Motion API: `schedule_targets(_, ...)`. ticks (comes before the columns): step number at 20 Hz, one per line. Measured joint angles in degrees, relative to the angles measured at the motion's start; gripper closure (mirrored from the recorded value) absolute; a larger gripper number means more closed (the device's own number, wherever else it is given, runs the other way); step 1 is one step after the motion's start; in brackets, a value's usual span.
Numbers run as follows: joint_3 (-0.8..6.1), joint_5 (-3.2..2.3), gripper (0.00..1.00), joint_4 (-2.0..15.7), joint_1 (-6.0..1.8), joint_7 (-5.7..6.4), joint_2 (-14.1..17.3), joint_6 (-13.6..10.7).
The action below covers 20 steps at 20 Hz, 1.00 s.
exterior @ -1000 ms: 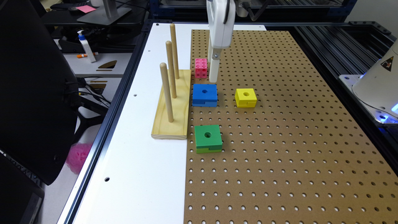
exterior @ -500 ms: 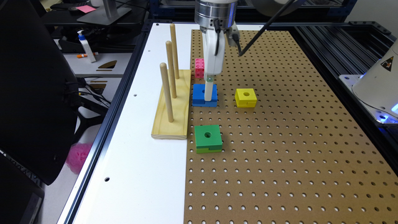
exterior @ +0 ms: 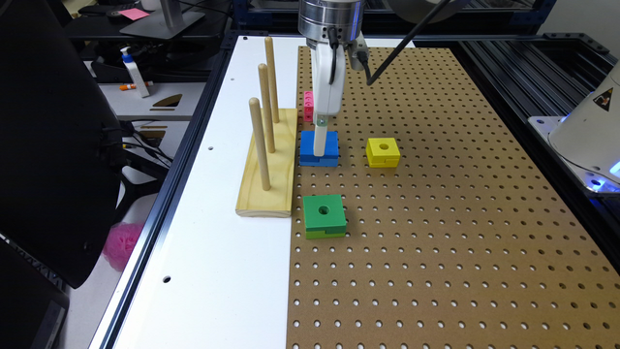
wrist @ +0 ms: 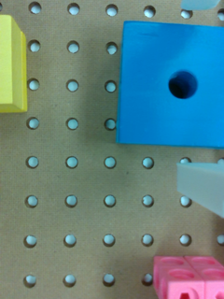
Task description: Pick up blue block.
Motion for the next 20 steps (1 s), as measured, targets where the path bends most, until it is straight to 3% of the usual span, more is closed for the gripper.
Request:
schedule_targets(8,0.18,0.00,0.00,0.17,0.00,0.10,3.02,2.05)
schedule_targets(20,0.30,0.00,0.00,0.90,0.01,0.12,3.39,2.08)
